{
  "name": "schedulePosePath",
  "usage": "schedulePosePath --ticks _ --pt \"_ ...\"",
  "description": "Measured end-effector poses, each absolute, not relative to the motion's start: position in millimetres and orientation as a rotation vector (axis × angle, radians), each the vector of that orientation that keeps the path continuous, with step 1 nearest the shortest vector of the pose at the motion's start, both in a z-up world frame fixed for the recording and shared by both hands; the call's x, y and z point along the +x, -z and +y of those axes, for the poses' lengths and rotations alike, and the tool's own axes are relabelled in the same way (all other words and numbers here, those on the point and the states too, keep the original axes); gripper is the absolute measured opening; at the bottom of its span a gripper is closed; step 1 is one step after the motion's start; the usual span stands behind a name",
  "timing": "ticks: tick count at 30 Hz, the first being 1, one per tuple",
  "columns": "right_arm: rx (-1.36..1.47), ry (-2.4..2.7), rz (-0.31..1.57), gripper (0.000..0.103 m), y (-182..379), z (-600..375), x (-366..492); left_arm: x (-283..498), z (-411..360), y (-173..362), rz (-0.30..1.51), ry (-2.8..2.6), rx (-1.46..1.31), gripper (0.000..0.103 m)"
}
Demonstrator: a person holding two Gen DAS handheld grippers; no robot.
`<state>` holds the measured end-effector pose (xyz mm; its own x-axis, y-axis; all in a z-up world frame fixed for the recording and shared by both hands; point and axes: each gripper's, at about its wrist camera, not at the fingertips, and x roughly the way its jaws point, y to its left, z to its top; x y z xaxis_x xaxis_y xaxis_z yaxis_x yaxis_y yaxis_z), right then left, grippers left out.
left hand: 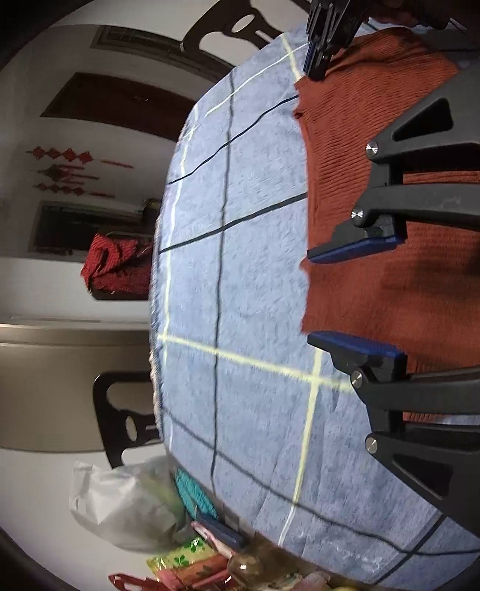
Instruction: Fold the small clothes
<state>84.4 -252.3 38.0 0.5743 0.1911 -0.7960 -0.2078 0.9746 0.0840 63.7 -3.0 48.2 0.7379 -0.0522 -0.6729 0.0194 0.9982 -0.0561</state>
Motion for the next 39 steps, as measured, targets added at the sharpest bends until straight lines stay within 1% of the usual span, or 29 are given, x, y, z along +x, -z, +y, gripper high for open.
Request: schedulePosePath --ticks 5,8,18,22,24,26,30,35,39 --pt "0.000 -0.238 0.943 0.014 -31 -259 87 71 -9 -26 0.814 0.059 -0.044 0.040" --pt "0.008 -0.227 0.945 0.014 -31 -264 88 73 -8 -20 0.828 0.050 -0.044 0.041" --pt "0.041 -0.194 0.923 0.014 -37 -275 84 68 4 -24 0.821 0.040 -0.065 0.041" --pt "0.055 -0.155 0.911 0.014 -44 -283 81 58 20 -31 0.799 0.013 -0.086 0.041" --pt "0.050 -0.162 0.891 0.014 -52 -281 75 51 33 -35 0.789 -0.005 -0.110 0.043" --pt "0.040 -0.186 0.873 0.014 -59 -274 66 44 47 -37 0.780 -0.021 -0.137 0.047" --pt "0.008 -0.288 0.860 0.014 -64 -246 45 26 69 -37 0.780 -0.021 -0.209 0.047" --pt "-0.054 -0.424 0.892 0.014 -55 -206 23 7 81 -23 0.816 0.044 -0.313 0.049" --pt "-0.098 -0.522 0.899 0.014 -48 -176 14 7 79 -13 0.842 0.081 -0.343 0.051"
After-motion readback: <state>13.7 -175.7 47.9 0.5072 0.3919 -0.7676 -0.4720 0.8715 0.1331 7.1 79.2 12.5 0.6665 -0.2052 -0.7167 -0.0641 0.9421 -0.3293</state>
